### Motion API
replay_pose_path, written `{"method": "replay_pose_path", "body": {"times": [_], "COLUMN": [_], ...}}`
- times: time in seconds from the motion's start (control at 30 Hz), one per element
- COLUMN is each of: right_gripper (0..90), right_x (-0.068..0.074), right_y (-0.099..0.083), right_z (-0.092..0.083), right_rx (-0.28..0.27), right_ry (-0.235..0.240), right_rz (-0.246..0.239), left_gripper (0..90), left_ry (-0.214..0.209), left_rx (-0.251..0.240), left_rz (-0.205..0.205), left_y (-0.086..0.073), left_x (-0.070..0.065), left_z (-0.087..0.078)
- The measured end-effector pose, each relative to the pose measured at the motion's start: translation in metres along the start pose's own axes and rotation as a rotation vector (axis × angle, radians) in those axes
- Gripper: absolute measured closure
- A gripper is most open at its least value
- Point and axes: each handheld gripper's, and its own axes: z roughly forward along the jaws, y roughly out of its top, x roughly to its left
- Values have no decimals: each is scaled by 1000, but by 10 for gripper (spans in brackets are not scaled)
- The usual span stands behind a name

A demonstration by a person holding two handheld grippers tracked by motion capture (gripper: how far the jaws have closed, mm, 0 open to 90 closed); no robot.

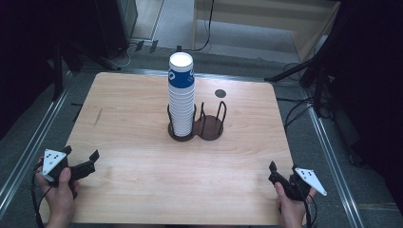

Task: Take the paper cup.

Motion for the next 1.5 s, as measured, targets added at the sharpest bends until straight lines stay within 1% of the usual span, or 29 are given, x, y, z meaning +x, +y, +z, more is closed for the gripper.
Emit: {"method": "replay_pose_path", "body": {"times": [0.07,0.13,0.17,0.2,0.23,0.27,0.3,0.37,0.43,0.5,0.63,0.73,0.8,0.83,0.87,0.9,0.97,1.13,1.27,1.3,1.33,1.5], "right_gripper": [146,148,150,151,152,152,152,152,151,148,142,140,139,139,138,137,135,130,129,129,129,130], "right_x": [2,6,9,11,13,16,19,27,34,41,54,63,69,69,76,78,85,101,114,114,121,136], "right_y": [0,0,0,1,2,5,6,12,17,23,35,44,50,50,56,59,65,79,88,88,92,98], "right_z": [0,-1,-1,-1,-1,-1,-2,-4,-6,-8,-9,-7,-7,-7,-6,-6,-5,-3,-1,-1,0,3], "right_rx": [-4,-14,-15,-21,-27,-37,-45,-71,-91,-95,-88,-74,-71,-71,-71,-69,-75,-75,-80,-80,-77,-69], "right_ry": [-13,-33,-36,-32,-24,-14,-11,11,40,67,104,113,122,122,128,130,150,165,172,172,179,203], "right_rz": [-14,-46,-63,-59,-50,-45,-47,-62,-65,-66,-85,-101,-103,-103,-99,-97,-93,-106,-122,-122,-129,-139], "left_gripper": [24,24,24,24,25,24,25,25,25,25,25,25,25,25,25,25,25,25,25,25,25,25], "left_ry": [-3,-3,5,8,8,19,23,28,27,23,20,21,22,22,22,20,19,20,20,20,20,19], "left_rx": [-2,5,9,10,10,23,25,33,36,36,40,40,38,38,37,38,37,39,41,41,42,44], "left_rz": [5,5,8,13,13,29,30,39,39,29,26,36,36,36,31,30,29,29,24,24,23,21], "left_y": [0,0,0,0,0,1,1,1,1,1,2,1,1,1,1,1,1,1,2,2,2,2], "left_x": [-1,-1,-1,-2,-2,-4,-5,-5,-5,-4,-4,-5,-5,-5,-5,-4,-4,-4,-4,-4,-3,-3], "left_z": [0,1,1,2,2,3,3,4,4,4,5,4,4,4,4,4,4,4,4,4,5,5]}}
